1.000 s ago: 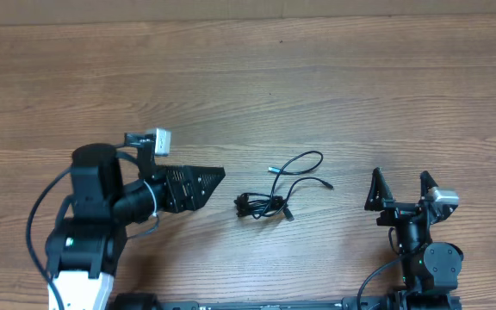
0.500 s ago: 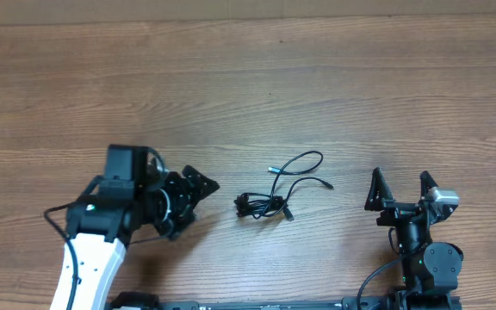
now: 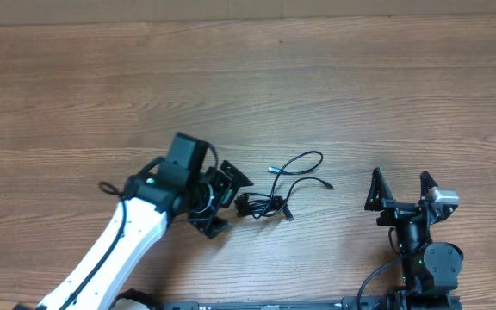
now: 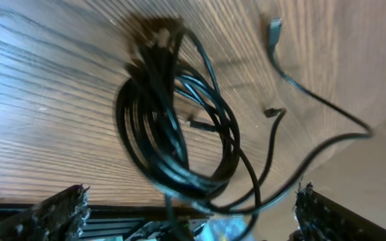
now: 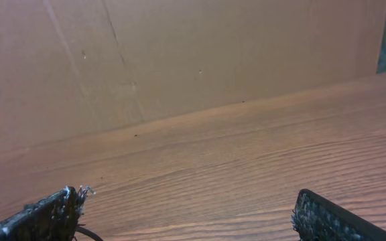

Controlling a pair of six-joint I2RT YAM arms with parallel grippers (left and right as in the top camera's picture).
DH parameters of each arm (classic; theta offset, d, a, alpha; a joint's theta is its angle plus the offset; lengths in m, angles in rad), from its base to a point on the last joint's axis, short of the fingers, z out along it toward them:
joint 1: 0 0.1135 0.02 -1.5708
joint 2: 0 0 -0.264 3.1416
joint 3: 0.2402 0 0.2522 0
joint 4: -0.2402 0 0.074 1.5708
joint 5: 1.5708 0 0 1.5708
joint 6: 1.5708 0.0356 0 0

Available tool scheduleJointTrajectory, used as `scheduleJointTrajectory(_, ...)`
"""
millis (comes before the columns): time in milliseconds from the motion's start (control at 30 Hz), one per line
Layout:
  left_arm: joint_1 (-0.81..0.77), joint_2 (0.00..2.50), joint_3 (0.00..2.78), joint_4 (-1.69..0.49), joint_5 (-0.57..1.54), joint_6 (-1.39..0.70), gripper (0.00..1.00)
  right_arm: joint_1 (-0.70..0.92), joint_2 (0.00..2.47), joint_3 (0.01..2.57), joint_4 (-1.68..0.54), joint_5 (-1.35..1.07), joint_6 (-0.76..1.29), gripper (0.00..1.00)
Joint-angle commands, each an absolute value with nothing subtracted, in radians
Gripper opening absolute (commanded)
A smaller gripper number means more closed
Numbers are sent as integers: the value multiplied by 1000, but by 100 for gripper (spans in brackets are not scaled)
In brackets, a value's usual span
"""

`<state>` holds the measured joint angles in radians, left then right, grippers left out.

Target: Untangle cables

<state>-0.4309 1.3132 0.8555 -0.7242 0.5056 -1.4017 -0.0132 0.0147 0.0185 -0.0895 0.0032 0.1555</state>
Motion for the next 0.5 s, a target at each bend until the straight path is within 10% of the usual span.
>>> scheduleJointTrajectory(0,-485,1374,868,-693,499,-1475,96,-14,3,8,-83,-2,148,100)
scheduleJointTrajectory(233,-559,1467,868,-677,497,-1521,93,-14,3,8,-83,-2,148,100)
scheduleJointTrajectory(467,-572,1546,868,-665,374,-1520,44,-14,3,8,-83,-2,148,100)
